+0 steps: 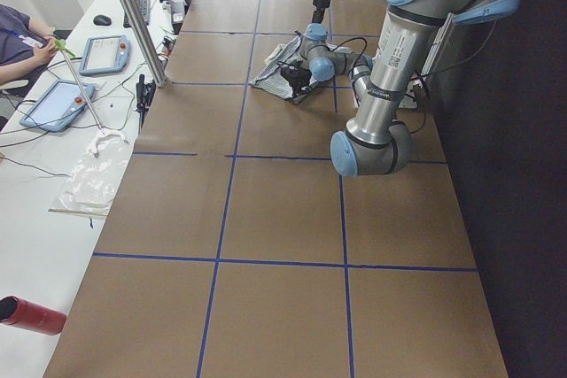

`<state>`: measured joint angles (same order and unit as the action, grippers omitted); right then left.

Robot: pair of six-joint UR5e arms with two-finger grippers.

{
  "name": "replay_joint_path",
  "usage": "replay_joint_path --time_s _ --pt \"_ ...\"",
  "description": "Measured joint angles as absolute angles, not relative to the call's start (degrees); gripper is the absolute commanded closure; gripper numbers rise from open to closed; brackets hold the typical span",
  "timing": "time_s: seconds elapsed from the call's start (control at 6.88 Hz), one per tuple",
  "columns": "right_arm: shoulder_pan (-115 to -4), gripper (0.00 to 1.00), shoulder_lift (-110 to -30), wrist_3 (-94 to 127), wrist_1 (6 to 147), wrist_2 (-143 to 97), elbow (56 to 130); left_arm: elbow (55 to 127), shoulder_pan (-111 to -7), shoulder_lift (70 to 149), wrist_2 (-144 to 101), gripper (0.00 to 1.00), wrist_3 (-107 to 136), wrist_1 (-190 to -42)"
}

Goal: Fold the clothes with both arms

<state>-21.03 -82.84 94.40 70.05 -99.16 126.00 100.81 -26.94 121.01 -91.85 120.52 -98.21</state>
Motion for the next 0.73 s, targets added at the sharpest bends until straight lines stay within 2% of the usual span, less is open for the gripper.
replay_joint_path --time_s 0.15,0.29,0.58,0.73 --pt "-21.20 0.00 -82.82 94.57 70.05 -99.20 126.07 96.46 -30.13 121.74 -91.72 1.00 118.34 -102.13" --pt "-21.47 0.00 -82.80 94.68 70.07 -99.27 126.08 88.87 -33.52 124.43 -91.31 1.00 116.45 -108.72" --pt "-21.84 0.00 -82.64 94.72 70.06 -99.44 126.05 71.47 -38.50 134.34 -88.66 1.00 112.18 -121.26" --pt "-21.95 0.00 -82.52 94.68 70.06 -99.45 125.98 65.43 -39.50 138.14 -86.51 0.78 109.78 -126.25"
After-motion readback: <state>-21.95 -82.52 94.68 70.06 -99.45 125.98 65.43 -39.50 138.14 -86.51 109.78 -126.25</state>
